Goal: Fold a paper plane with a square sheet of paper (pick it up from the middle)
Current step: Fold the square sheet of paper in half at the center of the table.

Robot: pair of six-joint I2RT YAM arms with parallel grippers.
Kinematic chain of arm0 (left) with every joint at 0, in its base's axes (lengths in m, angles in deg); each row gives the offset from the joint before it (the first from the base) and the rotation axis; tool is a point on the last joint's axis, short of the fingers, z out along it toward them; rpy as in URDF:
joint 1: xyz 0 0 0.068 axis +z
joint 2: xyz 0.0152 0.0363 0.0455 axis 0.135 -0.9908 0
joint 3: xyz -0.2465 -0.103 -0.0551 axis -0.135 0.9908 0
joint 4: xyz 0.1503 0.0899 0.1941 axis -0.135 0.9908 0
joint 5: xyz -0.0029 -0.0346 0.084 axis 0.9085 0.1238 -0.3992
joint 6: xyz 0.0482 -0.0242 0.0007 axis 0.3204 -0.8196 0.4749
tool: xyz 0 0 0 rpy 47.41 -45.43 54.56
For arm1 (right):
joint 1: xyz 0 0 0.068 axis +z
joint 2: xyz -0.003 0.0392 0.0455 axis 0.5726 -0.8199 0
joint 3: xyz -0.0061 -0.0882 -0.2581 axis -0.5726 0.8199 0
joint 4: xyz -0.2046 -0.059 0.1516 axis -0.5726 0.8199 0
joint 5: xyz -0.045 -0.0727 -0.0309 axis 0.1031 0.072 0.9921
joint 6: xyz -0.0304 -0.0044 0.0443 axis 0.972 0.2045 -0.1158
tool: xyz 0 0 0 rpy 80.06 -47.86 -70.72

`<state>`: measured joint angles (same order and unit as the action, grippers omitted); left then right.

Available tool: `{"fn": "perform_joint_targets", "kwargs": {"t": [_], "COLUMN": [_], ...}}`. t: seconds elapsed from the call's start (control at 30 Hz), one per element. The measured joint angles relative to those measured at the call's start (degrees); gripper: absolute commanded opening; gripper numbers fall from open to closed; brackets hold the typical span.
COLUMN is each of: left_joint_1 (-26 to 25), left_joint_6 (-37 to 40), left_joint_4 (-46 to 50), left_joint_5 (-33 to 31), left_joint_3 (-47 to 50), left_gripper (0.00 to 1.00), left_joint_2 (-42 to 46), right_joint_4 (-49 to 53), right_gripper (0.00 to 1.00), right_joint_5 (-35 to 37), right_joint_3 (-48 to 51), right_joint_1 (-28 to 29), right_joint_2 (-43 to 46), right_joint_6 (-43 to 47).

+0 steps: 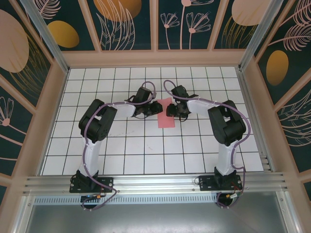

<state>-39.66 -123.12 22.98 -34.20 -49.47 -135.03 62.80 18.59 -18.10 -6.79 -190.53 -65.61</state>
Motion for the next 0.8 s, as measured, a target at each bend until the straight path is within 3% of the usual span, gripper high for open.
{"fn": "perform_joint_targets", "kwargs": {"t": [0.47, 0.8], "left_joint_1": [-1.55, -2.16], "left_joint_6": [3.13, 3.98], "left_joint_4": [10.23, 10.62], "left_joint_5": [-6.69, -8.87], "left_joint_3": [-5.79, -6.05], "left_gripper": [0.11, 0.1], "left_joint_2": [-1.57, -1.66], "right_joint_4": [1.16, -2.93], "right_gripper": [0.57, 0.58], "right_joint_5": [-1.7, -6.03], "right_joint_3": [-0.81, 1.81], "right_joint_1": [-0.31, -1.79], "right_joint_2": [1.25, 6.14], "right_joint_6": [-0.04, -0.44]}}
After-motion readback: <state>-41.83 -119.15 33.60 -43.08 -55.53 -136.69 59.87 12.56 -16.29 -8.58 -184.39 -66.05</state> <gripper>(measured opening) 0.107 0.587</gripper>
